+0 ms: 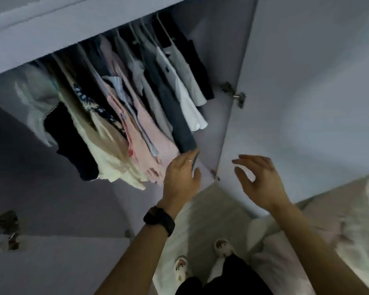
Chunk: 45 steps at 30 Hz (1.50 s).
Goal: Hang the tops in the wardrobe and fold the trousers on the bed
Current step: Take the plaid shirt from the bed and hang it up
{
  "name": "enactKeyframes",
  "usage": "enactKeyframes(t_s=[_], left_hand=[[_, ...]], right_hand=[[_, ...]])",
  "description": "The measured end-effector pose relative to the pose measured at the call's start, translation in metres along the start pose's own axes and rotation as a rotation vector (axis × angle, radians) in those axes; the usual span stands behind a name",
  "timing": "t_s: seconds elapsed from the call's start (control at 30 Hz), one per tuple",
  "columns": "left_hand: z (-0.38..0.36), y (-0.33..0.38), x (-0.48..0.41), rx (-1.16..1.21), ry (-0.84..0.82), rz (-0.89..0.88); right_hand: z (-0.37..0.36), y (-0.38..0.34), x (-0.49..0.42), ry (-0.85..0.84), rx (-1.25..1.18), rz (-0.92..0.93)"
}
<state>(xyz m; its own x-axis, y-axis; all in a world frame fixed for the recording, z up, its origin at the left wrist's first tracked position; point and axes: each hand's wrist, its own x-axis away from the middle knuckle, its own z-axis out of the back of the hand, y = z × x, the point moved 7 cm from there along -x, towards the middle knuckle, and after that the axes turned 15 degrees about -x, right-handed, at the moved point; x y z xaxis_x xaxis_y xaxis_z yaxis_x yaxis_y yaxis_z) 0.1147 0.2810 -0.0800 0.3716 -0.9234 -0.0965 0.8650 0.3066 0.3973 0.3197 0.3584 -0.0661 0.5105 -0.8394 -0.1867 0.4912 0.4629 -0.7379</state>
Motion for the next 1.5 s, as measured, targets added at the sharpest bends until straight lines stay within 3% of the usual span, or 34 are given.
enactKeyframes(t_s=[0.1,0.27,0.47,0.63,1.1,1.33,1.5], left_hand=[[-0.018,0.042,-0.014,-0.010,-0.072,-0.227],[-0.077,0.169,0.014,-0.016,-0.244,-0.682],[-0.127,0.343,0.129,0.016,-0.431,-1.187],[-0.155,0.429,0.220,0.006,-0.535,-1.474],[-0.259,0.578,0.334,-0.210,-0.660,-1.813],[-0.374,0.680,0.347,-0.372,-0.679,-1.870],[-0.468,0.759,0.361,-0.482,-0.675,-1.927]], right_hand=[[0.037,0.016,0.040,0.163,0.046,-0.115],[0.113,0.037,0.169,0.538,0.171,-0.389],[0.173,0.052,0.353,0.947,0.162,-0.805],[0.184,0.056,0.461,1.144,0.158,-1.020],[0.219,0.097,0.588,1.367,0.058,-1.265],[0.287,0.200,0.621,1.303,0.019,-1.389],[0.340,0.313,0.651,1.215,-0.047,-1.493]])
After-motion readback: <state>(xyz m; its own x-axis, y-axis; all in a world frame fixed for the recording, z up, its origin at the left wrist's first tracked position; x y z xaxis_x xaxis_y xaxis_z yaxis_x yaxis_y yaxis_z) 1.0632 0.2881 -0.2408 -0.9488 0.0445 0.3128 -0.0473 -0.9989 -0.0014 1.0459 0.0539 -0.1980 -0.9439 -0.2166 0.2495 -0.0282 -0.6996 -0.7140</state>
